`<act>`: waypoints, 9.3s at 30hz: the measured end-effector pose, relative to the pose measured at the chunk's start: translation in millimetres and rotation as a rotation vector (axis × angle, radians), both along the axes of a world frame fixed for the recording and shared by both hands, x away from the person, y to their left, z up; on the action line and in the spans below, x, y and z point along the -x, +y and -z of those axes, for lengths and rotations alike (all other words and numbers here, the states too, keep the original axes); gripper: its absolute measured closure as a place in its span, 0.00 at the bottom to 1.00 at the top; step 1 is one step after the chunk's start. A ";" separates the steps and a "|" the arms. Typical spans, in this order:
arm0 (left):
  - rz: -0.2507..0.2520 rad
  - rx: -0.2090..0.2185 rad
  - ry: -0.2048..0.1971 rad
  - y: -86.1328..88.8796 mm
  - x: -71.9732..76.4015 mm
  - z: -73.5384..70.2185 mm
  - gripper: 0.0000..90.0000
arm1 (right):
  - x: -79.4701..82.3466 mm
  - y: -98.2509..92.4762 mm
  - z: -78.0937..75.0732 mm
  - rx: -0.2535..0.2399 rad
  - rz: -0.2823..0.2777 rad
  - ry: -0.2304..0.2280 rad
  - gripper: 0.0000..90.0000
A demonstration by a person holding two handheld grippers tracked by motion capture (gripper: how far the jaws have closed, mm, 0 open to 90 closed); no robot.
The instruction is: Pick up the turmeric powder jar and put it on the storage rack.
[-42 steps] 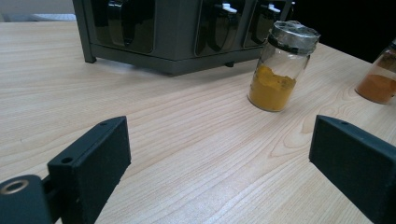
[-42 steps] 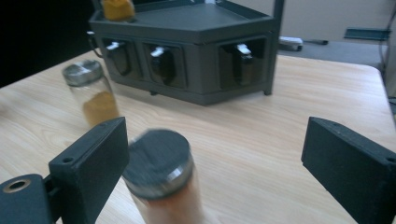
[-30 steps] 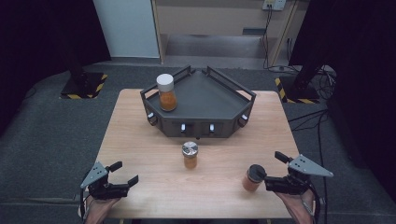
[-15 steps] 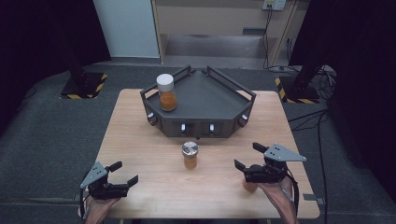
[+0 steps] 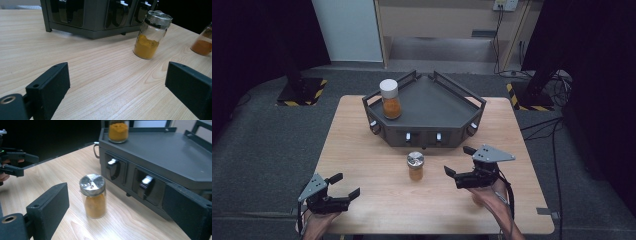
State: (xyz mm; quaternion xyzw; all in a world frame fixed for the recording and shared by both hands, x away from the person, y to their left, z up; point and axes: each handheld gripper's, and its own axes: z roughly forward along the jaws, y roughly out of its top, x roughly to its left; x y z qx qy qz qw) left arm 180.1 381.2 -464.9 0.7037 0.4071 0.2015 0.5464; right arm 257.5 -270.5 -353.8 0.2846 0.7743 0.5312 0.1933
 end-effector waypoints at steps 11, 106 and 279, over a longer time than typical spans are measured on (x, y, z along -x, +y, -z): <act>0.003 -0.002 0.002 -0.3 -0.5 -0.2 0.05 | -21.5 30.5 -0.7 0.031 -0.055 0.034 0.09; 0.014 -0.010 0.014 -0.9 -2.6 -0.8 0.06 | -76.0 108.4 0.0 0.129 -0.180 0.028 0.38; 0.037 -0.003 0.015 -0.7 -5.2 0.7 0.05 | -80.9 10.5 -92.8 0.052 0.091 -0.092 0.11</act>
